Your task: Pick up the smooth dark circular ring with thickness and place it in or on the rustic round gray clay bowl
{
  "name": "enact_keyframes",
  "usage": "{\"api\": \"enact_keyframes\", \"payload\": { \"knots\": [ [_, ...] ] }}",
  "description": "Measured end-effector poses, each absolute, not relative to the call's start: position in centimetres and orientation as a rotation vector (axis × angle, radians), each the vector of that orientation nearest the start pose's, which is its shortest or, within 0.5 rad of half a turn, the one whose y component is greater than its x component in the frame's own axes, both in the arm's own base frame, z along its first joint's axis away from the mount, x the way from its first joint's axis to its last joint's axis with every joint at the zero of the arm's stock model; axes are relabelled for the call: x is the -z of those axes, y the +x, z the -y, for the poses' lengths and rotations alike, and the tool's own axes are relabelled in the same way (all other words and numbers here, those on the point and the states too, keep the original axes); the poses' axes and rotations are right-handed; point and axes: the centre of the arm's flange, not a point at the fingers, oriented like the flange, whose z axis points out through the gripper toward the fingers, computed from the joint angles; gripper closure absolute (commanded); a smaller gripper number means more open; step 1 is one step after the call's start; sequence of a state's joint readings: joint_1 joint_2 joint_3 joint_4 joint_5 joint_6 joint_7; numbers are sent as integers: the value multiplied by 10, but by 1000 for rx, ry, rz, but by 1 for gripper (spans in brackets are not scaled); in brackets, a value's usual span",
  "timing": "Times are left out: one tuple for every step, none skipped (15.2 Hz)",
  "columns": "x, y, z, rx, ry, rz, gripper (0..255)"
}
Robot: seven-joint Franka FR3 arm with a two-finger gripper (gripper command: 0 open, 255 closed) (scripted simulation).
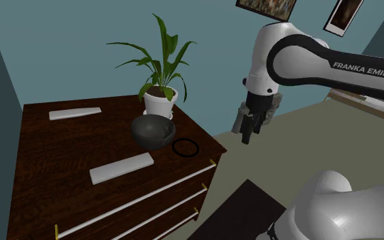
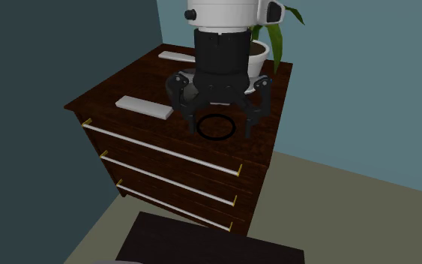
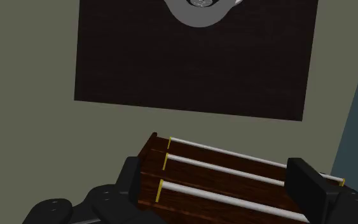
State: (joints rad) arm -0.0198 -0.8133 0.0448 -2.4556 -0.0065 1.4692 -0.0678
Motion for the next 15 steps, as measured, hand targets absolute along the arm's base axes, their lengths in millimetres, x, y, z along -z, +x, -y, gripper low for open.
{"api": "enact_keyframes", "payload": {
  "knots": [
    [-544,284,-9,-277,-3161,120,0],
    [-540,288,-11,-272,-3162,111,0],
    [-533,295,-12,-264,-3163,97,0],
    [-526,304,-11,-253,-3164,80,0],
    [-520,311,-10,-239,-3165,62,0],
    [-515,320,-11,-226,-3167,43,0],
    [-507,330,-12,-214,-3168,24,0],
    [-500,339,-14,-200,-3168,5,0],
    [-492,351,-13,-187,-3169,-15,0],
    [-484,359,-15,-173,-3169,-34,0],
    [-477,369,-13,-159,-3170,-53,0],
    [-468,375,-15,-146,-3170,-73,0],
    [-461,385,-14,-131,-3170,-92,0],
    [-452,396,-13,-118,-3169,-112,0],
    [-446,403,-12,-104,-3169,-131,0]
  ]
}}
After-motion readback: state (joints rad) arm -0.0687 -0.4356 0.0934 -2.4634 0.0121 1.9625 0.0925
